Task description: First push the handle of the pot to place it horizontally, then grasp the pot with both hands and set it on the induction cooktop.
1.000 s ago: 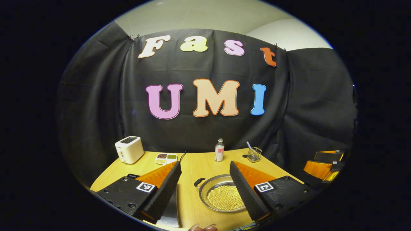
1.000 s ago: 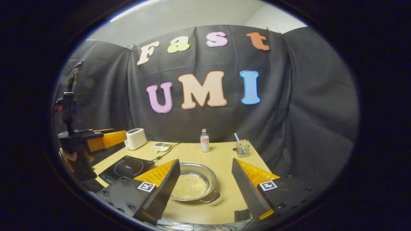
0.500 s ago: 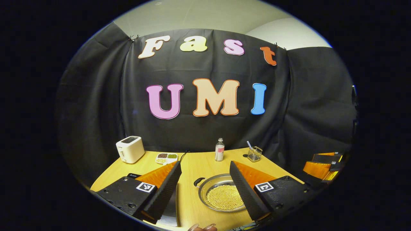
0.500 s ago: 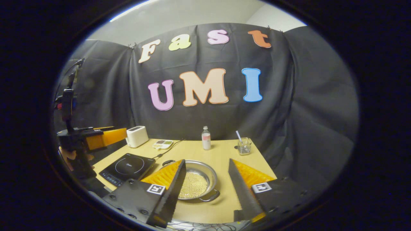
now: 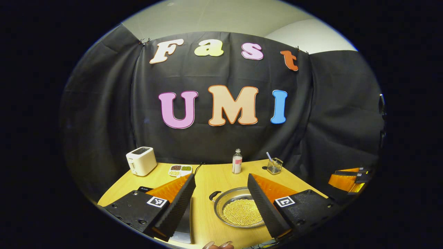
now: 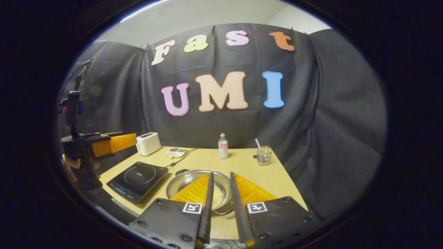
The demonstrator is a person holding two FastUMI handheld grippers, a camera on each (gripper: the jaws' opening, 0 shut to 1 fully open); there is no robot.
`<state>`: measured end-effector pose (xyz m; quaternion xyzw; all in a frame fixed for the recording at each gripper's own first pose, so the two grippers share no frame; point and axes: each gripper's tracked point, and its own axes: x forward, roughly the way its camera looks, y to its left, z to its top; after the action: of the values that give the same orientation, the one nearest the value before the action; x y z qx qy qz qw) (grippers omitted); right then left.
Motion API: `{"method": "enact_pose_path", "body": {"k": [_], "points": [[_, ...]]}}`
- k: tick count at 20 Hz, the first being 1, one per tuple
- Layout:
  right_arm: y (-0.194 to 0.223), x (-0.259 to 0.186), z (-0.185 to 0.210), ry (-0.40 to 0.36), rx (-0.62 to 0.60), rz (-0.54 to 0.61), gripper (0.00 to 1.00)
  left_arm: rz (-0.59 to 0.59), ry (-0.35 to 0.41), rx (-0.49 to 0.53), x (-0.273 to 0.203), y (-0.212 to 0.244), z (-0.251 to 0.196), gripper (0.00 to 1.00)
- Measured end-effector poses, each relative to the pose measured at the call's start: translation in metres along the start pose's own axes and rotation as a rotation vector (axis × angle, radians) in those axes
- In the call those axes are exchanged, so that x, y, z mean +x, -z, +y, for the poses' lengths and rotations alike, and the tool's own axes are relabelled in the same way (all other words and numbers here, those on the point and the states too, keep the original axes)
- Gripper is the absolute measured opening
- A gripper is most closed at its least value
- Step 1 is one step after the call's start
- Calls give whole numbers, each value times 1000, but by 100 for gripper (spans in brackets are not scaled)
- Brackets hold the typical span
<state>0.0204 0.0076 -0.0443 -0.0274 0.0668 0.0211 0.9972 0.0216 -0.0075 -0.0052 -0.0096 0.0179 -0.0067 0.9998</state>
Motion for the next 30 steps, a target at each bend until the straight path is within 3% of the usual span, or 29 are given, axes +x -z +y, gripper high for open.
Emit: {"method": "enact_pose_path", "body": {"k": [10, 12, 13, 14, 15, 19, 20, 30], "points": [[2, -3, -1, 5, -17, 6, 26, 9, -11, -8, -2, 3, 3, 98], [4, 1, 2, -3, -9, 10, 0, 11, -14, -8, -2, 5, 4, 97], [7, 2, 4, -14, -7, 22, 0, 16, -15, -10, -2, 6, 4, 96], [11, 9, 1, -6, -18, 34, 7, 17, -18, -12, -2, 7, 5, 97], [14, 15, 0, -7, -23, 37, 0, 18, -21, -13, -3, 7, 5, 98], [34, 5, 11, -65, -9, 102, 7, 27, -30, -12, -3, 11, 7, 98], [43, 7, 11, -68, -1, 124, 2, 31, -31, -11, -2, 12, 7, 96], [141, 43, 22, -177, 29, 349, 0, 101, -87, 1, 7, 50, 17, 98]]}}
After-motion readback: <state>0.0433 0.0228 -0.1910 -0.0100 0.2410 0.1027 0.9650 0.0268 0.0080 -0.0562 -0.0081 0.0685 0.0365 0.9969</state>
